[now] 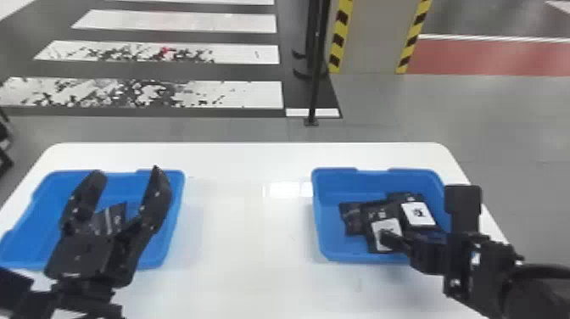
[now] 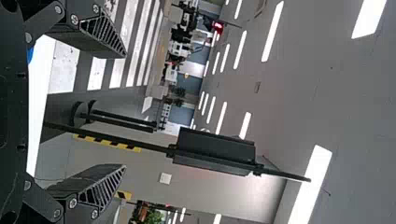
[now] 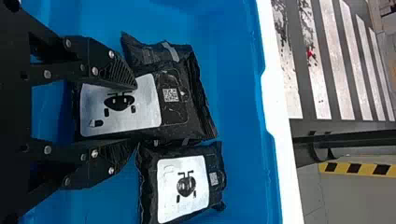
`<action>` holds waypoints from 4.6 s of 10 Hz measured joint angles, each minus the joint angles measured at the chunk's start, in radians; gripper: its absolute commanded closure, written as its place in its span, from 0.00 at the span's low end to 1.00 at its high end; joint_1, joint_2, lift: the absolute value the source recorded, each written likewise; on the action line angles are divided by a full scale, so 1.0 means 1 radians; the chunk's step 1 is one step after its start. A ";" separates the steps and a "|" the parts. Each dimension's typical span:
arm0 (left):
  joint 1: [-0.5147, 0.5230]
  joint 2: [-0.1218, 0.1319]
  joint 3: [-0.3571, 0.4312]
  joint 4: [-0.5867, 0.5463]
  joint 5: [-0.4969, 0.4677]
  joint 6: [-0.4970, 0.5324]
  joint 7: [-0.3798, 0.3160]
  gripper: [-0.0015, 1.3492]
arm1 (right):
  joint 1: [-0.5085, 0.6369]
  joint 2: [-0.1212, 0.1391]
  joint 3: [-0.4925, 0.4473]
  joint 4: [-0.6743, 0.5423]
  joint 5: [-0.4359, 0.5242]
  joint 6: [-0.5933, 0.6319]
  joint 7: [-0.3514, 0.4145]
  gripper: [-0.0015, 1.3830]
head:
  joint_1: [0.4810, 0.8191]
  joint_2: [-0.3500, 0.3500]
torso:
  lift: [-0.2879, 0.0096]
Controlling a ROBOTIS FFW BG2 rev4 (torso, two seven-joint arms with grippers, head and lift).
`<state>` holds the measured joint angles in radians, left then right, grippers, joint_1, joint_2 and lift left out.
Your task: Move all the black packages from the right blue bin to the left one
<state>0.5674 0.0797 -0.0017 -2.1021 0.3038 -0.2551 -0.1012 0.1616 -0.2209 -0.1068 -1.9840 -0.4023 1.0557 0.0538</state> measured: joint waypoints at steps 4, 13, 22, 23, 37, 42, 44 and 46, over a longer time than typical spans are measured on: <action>-0.003 0.002 -0.010 0.000 0.018 -0.012 0.000 0.16 | 0.036 -0.005 0.024 -0.071 -0.138 -0.129 0.024 0.84 | 0.63 0.53 | 0.52; -0.008 0.008 -0.026 0.010 0.039 -0.007 -0.003 0.16 | -0.036 -0.020 0.048 0.035 -0.055 -0.095 0.063 0.10 | 0.63 0.50 | 0.52; -0.008 0.008 -0.028 0.019 0.047 -0.010 -0.005 0.16 | -0.081 -0.021 0.099 0.154 -0.139 -0.114 0.071 0.86 | 0.63 0.55 | 0.52; -0.009 0.008 -0.028 0.019 0.047 -0.010 -0.005 0.16 | -0.075 -0.020 0.099 0.167 -0.160 -0.151 0.077 0.86 | 0.63 0.56 | 0.52; -0.090 0.038 -0.145 -0.006 0.381 0.159 -0.121 0.16 | -0.155 -0.091 0.284 0.193 -0.654 -0.332 0.508 0.86 | 0.63 0.72 | 0.52; -0.106 0.038 -0.132 -0.007 0.348 0.305 -0.147 0.41 | -0.195 -0.102 0.404 0.195 -0.716 -0.319 0.506 0.86 | 0.63 0.77 | 0.52; -0.100 0.038 -0.122 -0.006 0.402 0.335 -0.160 0.76 | -0.196 -0.103 0.424 0.206 -0.733 -0.317 0.507 0.86 | 0.63 0.78 | 0.52; -0.094 0.035 -0.105 -0.019 0.415 0.408 -0.159 0.90 | -0.199 -0.103 0.426 0.214 -0.740 -0.337 0.508 0.86 | 0.63 0.78 | 0.52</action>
<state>0.4733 0.1151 -0.1071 -2.1212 0.7190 0.1526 -0.2607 -0.0371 -0.3240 0.3196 -1.7702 -1.1421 0.7190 0.5614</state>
